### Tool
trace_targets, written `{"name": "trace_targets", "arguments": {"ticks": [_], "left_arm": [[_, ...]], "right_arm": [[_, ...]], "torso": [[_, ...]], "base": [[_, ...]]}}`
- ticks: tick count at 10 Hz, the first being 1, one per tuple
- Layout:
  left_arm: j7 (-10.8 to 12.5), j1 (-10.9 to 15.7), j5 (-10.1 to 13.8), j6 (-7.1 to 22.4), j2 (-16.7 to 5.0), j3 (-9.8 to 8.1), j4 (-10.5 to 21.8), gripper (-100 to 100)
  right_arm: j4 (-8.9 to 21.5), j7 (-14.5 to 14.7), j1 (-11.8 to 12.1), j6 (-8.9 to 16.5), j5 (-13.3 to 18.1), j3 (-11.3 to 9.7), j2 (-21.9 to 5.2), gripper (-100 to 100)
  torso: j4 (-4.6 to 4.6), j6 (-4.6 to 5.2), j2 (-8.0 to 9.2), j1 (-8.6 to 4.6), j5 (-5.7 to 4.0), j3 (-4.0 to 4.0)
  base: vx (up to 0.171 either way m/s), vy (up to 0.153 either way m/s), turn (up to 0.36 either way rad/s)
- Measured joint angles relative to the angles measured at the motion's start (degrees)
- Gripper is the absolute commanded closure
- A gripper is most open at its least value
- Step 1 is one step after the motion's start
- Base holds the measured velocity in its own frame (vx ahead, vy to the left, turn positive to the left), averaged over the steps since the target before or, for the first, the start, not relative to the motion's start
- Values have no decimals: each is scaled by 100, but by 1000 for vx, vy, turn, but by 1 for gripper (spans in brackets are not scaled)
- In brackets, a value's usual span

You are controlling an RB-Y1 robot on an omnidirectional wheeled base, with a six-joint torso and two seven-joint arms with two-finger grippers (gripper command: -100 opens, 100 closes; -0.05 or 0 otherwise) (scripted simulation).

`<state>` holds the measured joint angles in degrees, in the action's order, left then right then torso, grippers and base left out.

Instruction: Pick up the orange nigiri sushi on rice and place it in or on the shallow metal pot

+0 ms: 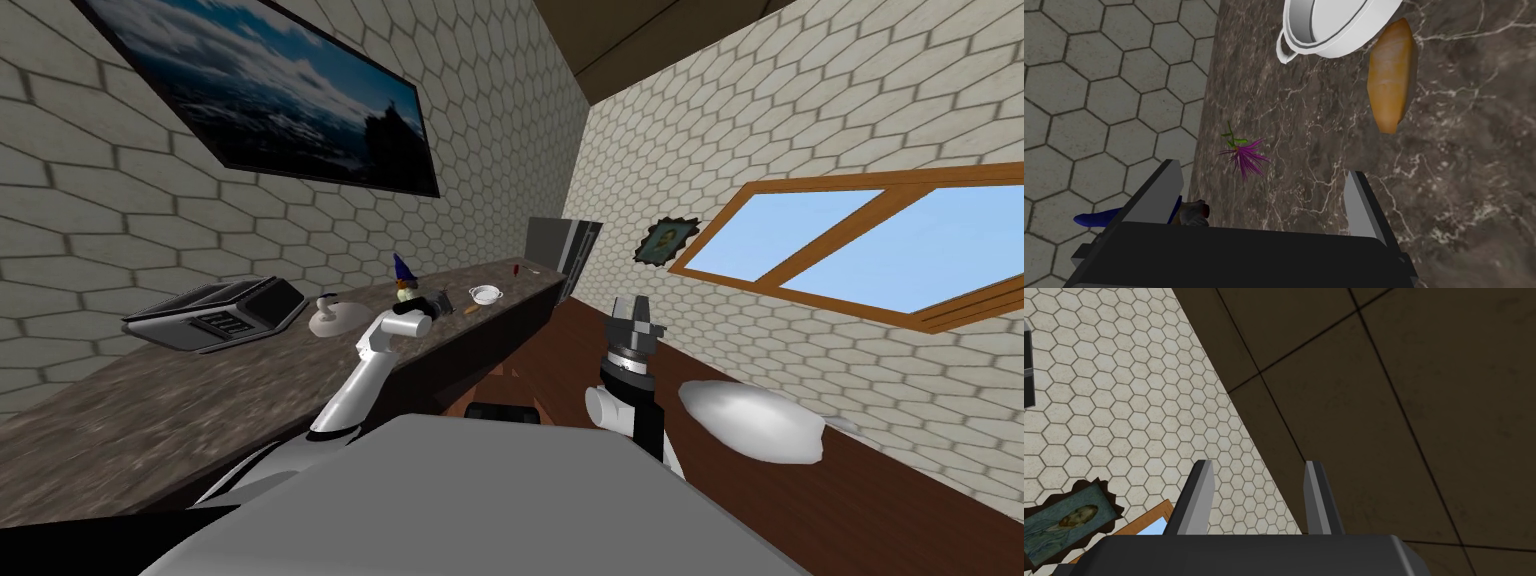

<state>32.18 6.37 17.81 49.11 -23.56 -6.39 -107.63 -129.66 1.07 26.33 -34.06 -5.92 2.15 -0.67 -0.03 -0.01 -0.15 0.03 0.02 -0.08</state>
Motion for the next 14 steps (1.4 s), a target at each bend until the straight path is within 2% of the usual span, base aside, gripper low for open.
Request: {"name": "trace_targets", "arguments": {"ticks": [4,7,10,14], "left_arm": [[258,147,132,640,5,-119,177,-100],[463,324,195,1121,49,-183,430,-100],[616,346,249,1555,89,-246,472,-100],[868,483,354,2156,168,-358,738,-100]], "right_arm": [[0,0,0,0,0,0,0,0],[0,0,0,0,0,0,0,0],[0,0,0,0,0,0,0,0],[0,0,0,0,0,0,0,0]], "torso": [[1,2,2,-3,-1,1],[-2,-1,-6,4,1,-4],[-1,-1,-3,-1,0,-2],[-2,-1,-8,3,1,-5]], "base": [[29,20,-54],[40,30,-59],[44,26,-98],[49,36,-87]]}}
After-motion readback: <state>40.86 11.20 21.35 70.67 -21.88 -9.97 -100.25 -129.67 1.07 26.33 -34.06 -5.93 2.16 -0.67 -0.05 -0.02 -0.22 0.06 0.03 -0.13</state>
